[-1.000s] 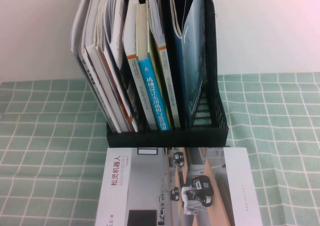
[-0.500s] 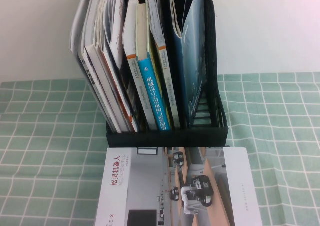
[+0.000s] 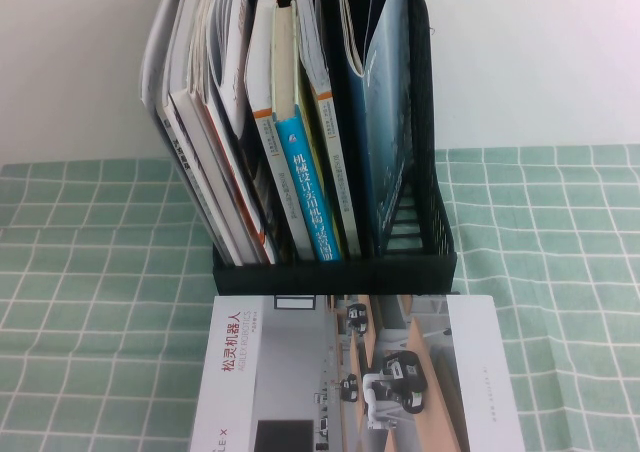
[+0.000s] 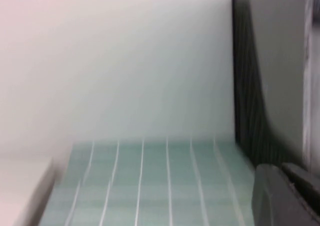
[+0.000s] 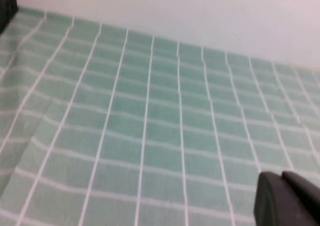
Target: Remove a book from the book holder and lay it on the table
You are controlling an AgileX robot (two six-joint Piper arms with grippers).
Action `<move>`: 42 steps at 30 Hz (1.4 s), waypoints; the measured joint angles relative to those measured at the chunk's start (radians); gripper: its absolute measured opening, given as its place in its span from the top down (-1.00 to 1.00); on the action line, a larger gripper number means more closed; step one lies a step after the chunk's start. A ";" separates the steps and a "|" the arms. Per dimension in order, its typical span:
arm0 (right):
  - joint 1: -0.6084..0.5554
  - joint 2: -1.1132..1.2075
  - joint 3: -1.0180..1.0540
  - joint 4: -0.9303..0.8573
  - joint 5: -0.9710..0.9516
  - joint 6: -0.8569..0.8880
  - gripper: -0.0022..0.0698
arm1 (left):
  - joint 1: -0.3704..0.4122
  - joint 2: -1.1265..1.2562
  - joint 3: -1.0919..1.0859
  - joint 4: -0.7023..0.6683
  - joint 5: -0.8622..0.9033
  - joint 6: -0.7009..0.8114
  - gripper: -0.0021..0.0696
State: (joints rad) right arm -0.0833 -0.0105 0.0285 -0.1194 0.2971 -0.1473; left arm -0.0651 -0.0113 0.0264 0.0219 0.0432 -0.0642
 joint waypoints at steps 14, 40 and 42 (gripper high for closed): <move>0.000 0.000 0.000 -0.001 -0.657 0.016 0.94 | 0.000 0.000 0.000 -0.022 -0.348 -0.037 0.95; 0.000 -0.006 -0.064 0.380 -1.234 -0.224 0.95 | 0.000 0.182 -0.569 -0.094 0.240 -0.081 0.95; 0.000 -0.006 -0.124 0.410 -1.045 -0.249 0.95 | 0.000 0.239 -0.622 -0.097 0.293 -0.044 0.95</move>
State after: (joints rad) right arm -0.0833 -0.0169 -0.0956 0.2909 -0.7482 -0.3964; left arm -0.0651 0.2282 -0.5954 -0.0753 0.3360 -0.1085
